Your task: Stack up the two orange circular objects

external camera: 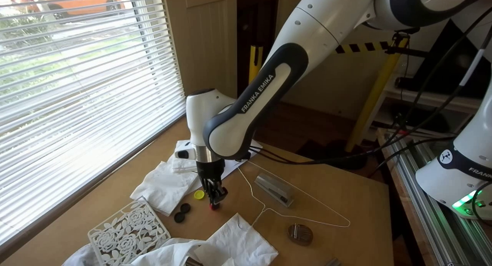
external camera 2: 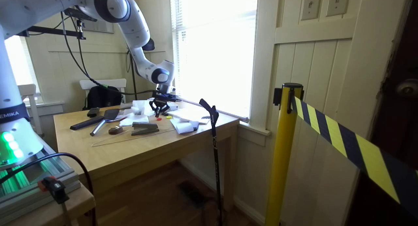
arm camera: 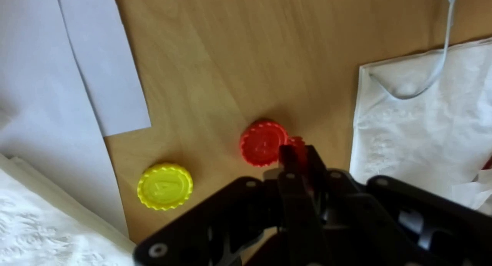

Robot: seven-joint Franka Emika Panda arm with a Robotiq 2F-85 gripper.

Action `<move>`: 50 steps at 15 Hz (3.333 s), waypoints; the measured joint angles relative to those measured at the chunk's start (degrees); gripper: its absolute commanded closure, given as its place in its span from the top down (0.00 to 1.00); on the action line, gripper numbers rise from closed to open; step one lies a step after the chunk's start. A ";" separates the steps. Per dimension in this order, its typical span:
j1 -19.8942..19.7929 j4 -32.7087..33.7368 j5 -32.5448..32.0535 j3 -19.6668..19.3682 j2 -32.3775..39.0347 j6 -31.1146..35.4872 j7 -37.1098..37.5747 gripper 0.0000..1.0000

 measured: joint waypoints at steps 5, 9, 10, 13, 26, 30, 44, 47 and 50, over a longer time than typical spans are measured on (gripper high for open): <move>0.01 0.93 -0.02 -0.01 0.87 0.00 0.00 0.02; 0.01 1.46 -0.02 -0.02 1.20 0.00 0.00 0.02; 0.00 1.46 -0.02 -0.03 1.20 0.00 0.00 0.02; -0.03 1.46 -0.02 -0.04 1.20 0.00 0.00 0.02; -0.09 1.45 -0.02 -0.33 1.19 -0.05 0.02 0.93; -0.09 1.40 -0.02 -0.47 1.19 -0.07 0.03 0.93; 2.02 1.32 -1.42 -3.68 -1.01 0.03 1.92 1.00; 3.76 1.19 -3.36 -5.30 -2.45 -0.01 4.15 1.00; 6.21 0.63 -6.82 -7.30 -5.58 -1.96 7.99 1.00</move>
